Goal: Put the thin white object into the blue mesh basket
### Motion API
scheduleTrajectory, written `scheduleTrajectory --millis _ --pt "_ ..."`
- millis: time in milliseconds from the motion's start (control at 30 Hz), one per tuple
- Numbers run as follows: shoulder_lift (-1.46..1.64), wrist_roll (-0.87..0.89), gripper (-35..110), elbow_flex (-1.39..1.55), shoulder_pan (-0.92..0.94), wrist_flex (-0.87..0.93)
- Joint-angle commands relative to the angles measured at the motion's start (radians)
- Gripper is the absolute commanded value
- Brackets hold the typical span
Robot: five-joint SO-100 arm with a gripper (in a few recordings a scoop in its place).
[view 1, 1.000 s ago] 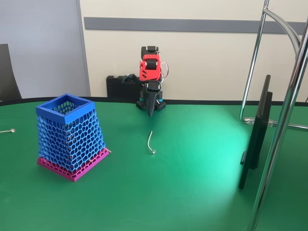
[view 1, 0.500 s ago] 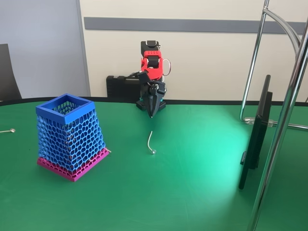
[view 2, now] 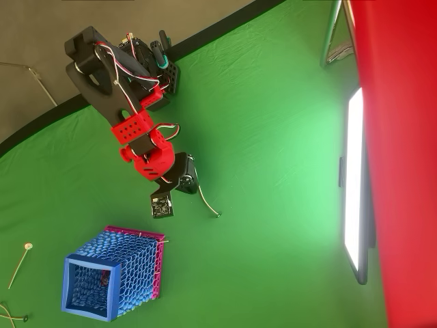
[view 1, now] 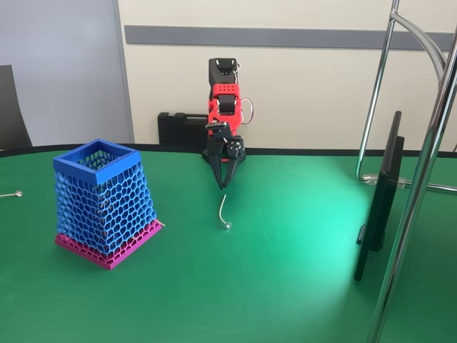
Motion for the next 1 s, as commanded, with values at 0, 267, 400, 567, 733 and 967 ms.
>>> scheduleTrajectory --millis 0,267,400,567,733,967 --pt "-0.052 -0.049 1 -0.071 0.015 -0.054" --pt "-0.227 -0.107 1 -0.175 0.026 -0.080" --pt "-0.279 -0.118 1 -0.213 0.018 -0.069" --pt "-0.341 -0.141 1 -0.291 0.037 -0.040" --pt "-0.376 -0.193 7 -0.359 0.041 -0.009" --pt "-0.413 -0.261 11 -0.391 0.031 0.032"
